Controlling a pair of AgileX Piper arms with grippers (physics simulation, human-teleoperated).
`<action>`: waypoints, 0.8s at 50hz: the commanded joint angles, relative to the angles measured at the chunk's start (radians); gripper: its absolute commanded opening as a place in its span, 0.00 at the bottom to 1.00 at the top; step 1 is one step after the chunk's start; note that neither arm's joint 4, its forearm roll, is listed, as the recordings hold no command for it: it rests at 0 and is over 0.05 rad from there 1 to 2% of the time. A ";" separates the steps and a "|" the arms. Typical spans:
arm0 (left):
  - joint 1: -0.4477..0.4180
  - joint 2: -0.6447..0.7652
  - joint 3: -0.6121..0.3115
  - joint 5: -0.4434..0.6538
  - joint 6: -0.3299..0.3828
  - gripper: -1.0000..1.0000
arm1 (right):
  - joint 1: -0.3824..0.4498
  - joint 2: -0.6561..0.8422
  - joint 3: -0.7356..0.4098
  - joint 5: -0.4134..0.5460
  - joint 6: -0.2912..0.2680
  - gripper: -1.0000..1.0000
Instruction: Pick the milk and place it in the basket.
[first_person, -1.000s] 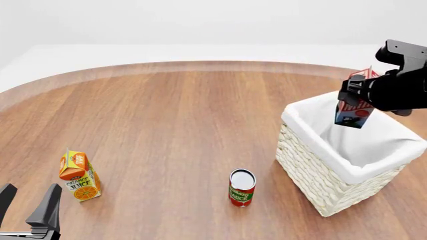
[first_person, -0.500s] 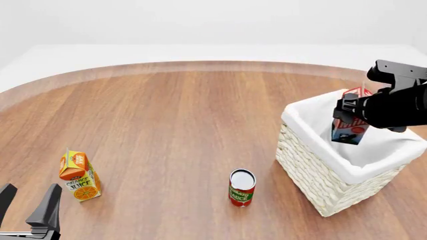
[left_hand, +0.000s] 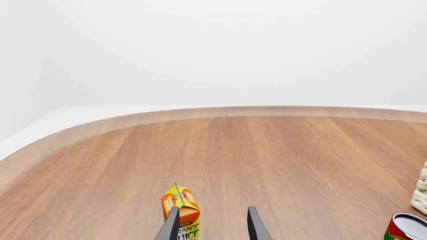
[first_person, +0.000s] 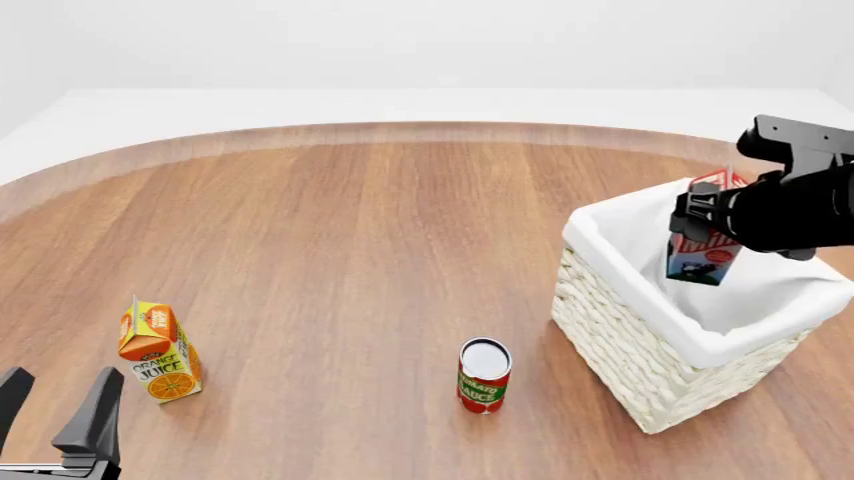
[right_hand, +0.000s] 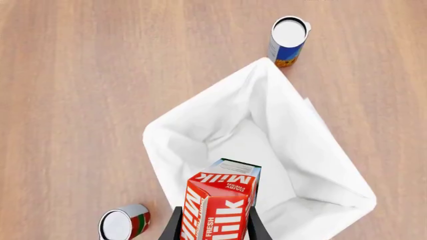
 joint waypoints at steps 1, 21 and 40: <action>0.000 0.000 0.000 0.000 0.000 1.00 | -0.005 0.020 -0.008 -0.033 0.012 0.00; 0.000 0.000 0.000 0.000 0.000 1.00 | -0.031 0.110 0.010 -0.115 -0.002 0.00; 0.000 0.000 0.000 0.000 0.000 1.00 | -0.089 0.152 0.005 -0.139 -0.022 1.00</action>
